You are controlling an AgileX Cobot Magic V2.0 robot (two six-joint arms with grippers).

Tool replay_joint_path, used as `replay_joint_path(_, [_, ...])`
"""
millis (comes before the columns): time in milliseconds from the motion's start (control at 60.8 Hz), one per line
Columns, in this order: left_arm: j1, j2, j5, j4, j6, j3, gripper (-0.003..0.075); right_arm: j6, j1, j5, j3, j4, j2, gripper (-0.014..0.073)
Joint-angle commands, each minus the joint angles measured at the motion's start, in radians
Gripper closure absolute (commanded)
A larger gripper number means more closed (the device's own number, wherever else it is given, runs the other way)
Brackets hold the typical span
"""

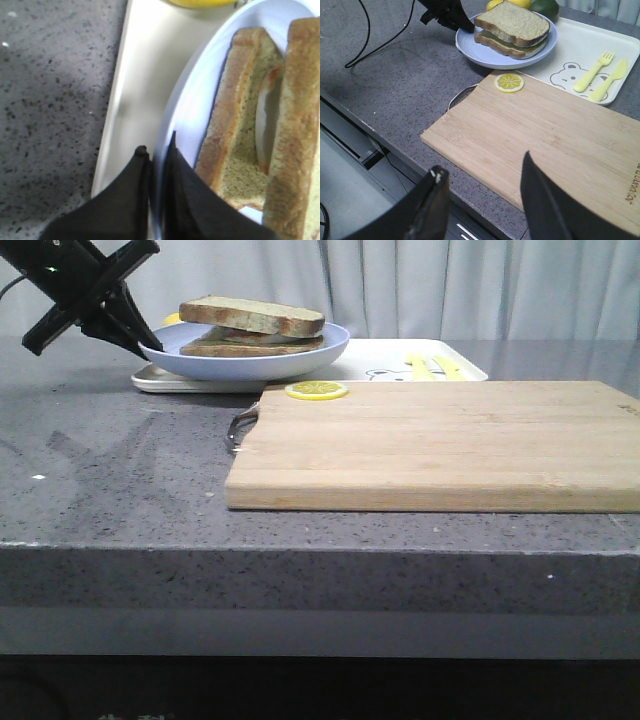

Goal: Place bread and move sandwich to tray
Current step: 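Lower the plate onto the white tray and open the left gripper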

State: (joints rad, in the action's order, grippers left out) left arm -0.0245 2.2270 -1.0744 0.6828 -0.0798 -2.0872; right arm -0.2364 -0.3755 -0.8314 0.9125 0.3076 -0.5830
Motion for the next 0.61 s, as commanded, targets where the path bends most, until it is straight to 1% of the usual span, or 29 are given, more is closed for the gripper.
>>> replay_joint_path(0, [-0.006,-0.075,0.051,0.106,-0.019,-0.043,0.0649,0.002,0.005,0.067,0.024,0.018,-0.001,0.023])
replay_joint_path(115, [-0.006,-0.075,0.056,0.115,-0.019,-0.043,0.0519,0.002,0.005,0.067,0.024,0.018,-0.001,0.023])
replay_joint_path(214, [-0.006,-0.075,0.052,0.115,-0.015,-0.043,0.0454,0.002,0.005,0.067,0.024,0.018,-0.001,0.023])
replay_joint_path(378, [-0.006,-0.116,0.022,0.091,0.043,-0.043,0.0461,0.002,0.005,0.067,0.024,0.018,-0.001,0.023])
replay_joint_path(592, [-0.006,-0.247,-0.006,-0.034,0.094,-0.043,0.0461,0.002,0.005,0.067,0.024,0.018,-0.001,0.023])
